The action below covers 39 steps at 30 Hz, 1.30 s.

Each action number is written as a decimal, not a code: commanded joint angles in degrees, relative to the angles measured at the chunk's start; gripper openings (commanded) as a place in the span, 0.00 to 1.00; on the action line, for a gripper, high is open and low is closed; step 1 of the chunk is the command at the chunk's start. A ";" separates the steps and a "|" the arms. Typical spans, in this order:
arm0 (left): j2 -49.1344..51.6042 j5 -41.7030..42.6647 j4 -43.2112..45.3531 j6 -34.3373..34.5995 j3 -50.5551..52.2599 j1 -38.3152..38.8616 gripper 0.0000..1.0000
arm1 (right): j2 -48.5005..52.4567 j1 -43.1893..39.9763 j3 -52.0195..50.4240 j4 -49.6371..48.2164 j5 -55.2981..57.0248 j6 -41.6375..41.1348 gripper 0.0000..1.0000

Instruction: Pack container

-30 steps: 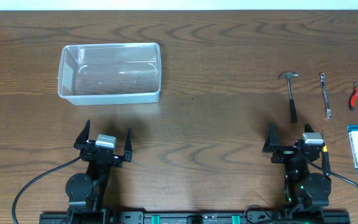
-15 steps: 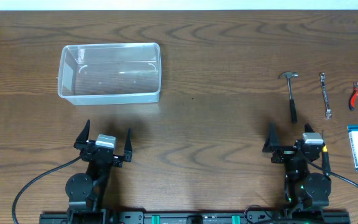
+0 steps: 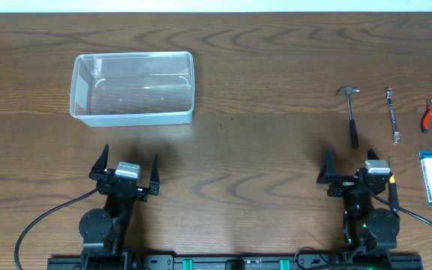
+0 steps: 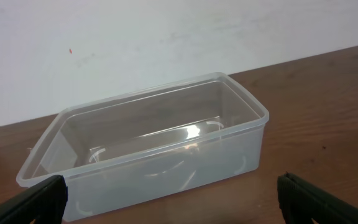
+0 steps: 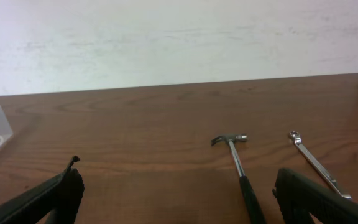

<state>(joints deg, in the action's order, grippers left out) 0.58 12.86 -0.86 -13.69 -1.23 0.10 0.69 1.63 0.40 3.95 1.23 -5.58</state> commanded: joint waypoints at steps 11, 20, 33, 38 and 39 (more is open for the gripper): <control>-0.35 -0.07 -2.08 0.31 1.01 -0.20 0.98 | -0.31 0.11 -0.09 0.28 -0.20 0.52 0.99; -0.35 -0.09 -2.08 0.31 1.01 -0.20 0.98 | -0.31 0.11 -0.09 0.28 -0.20 0.52 0.99; -0.35 -0.07 -2.08 0.31 1.01 -0.20 0.98 | -0.31 0.11 -0.09 -0.61 -0.57 -18.08 0.99; -0.35 -0.09 -2.08 0.31 1.01 -0.20 0.98 | -0.31 0.11 -0.09 -2.75 -0.70 -22.32 0.99; -0.35 -0.07 -2.08 0.31 1.01 -0.20 0.98 | -0.31 0.11 -0.09 -3.37 -0.70 -23.65 0.99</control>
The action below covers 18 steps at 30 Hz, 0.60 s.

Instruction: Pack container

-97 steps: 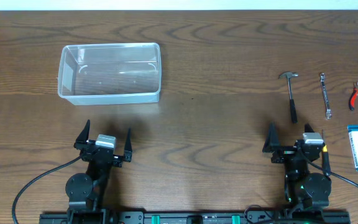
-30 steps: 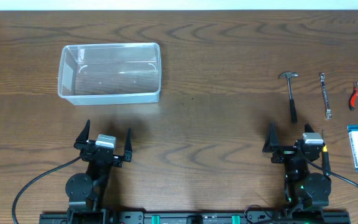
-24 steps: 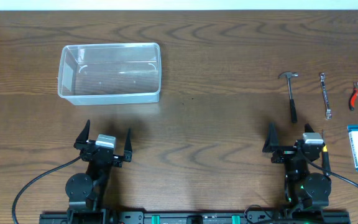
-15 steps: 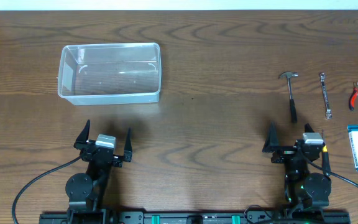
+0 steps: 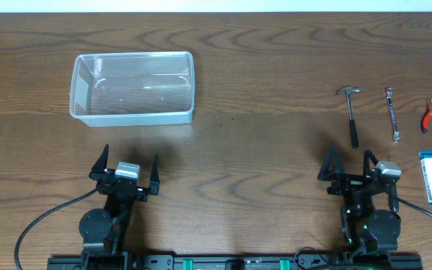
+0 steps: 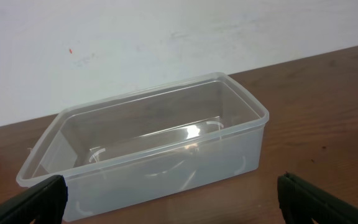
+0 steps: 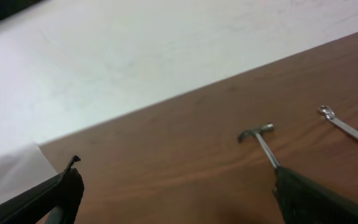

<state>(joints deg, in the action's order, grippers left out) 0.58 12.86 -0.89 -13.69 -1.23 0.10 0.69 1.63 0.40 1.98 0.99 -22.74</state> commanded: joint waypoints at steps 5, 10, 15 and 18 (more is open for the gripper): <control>-0.35 -0.07 -2.05 0.31 1.01 -0.20 0.98 | -0.31 0.11 -0.09 -1.57 -4.70 -9.75 0.99; -0.35 -0.07 -2.05 0.31 1.01 -0.20 0.98 | -0.31 0.11 0.46 -1.97 -23.28 -7.08 0.99; -0.35 -0.07 -2.05 0.31 1.01 -0.20 0.98 | 0.37 0.11 4.59 0.79 -26.99 -5.77 0.99; -0.35 -0.07 -2.05 0.31 1.01 -0.20 0.98 | 2.97 0.11 9.66 3.89 -25.03 0.22 0.99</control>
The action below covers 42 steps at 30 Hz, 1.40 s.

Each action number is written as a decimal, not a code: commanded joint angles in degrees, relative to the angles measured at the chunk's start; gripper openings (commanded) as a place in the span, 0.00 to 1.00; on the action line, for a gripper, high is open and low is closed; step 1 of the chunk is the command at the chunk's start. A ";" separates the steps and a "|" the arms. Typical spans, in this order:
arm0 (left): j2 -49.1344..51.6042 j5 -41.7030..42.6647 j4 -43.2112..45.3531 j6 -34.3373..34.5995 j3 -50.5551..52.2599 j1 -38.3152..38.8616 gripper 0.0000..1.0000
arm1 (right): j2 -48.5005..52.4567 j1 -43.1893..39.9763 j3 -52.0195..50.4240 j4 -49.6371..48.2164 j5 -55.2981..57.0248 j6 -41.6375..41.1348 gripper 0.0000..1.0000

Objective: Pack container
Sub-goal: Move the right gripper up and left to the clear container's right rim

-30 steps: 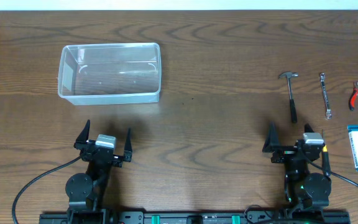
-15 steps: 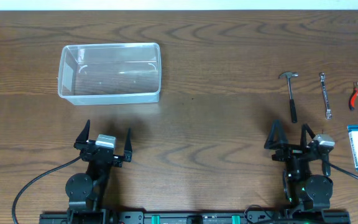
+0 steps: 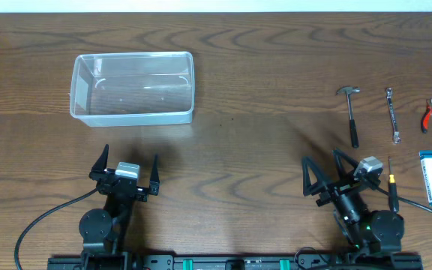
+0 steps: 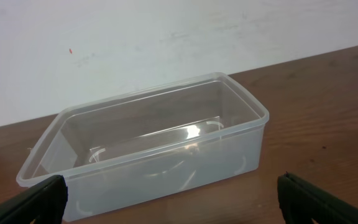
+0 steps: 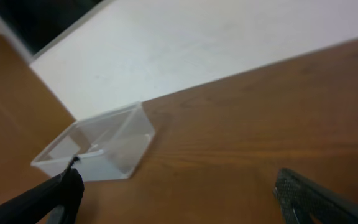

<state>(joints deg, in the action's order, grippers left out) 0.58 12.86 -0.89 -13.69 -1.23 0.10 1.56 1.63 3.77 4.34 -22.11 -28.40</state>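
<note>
The clear plastic container (image 3: 132,87) stands empty at the far left, and shows in the left wrist view (image 4: 148,146) and the right wrist view (image 5: 95,149). At the right lie a hammer (image 3: 350,112), a wrench (image 3: 392,114), red pliers, a blue box and a screwdriver (image 3: 391,191). My left gripper (image 3: 130,161) rests open at the near edge, facing the container. My right gripper (image 3: 322,169) is open, holds nothing, and is turned leftward, away from the tools.
Bare wooden table (image 3: 261,97) lies between the container and the tools. A white wall (image 4: 166,37) runs behind the table's far edge. Both arm bases sit on the rail at the near edge.
My right gripper has swung to the left; its view now holds the container instead of the hammer and wrench. The left arm and all objects are unchanged.
At first both grippers rested open at the near edge, the right one facing the hammer and wrench. Then the right wrist had tilted and turned slightly. Now it faces left across the table toward the container, and nothing has been picked up.
</note>
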 commanded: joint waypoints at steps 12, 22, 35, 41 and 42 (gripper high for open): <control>-0.35 -0.07 -2.05 0.31 1.01 -0.20 0.98 | 30.12 0.11 37.48 32.28 9.99 17.79 0.99; -0.35 -0.07 -2.05 0.31 1.01 -0.20 0.98 | 42.97 1.18 51.56 30.64 1.40 15.37 0.99; -0.35 -0.07 -2.05 0.31 1.01 -0.20 0.98 | 82.07 19.56 88.50 59.93 15.52 25.07 0.99; -0.35 -0.07 -2.05 0.31 1.01 -0.20 0.98 | 86.97 21.00 89.61 56.72 13.55 18.08 0.99; -0.35 -0.07 -2.08 0.31 1.01 -0.20 0.98 | 87.30 20.92 89.61 55.80 13.53 16.35 0.99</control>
<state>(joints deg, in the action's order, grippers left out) 0.58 12.64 -1.06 -13.67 -1.32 0.10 88.01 22.26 91.79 61.52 -9.10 -7.79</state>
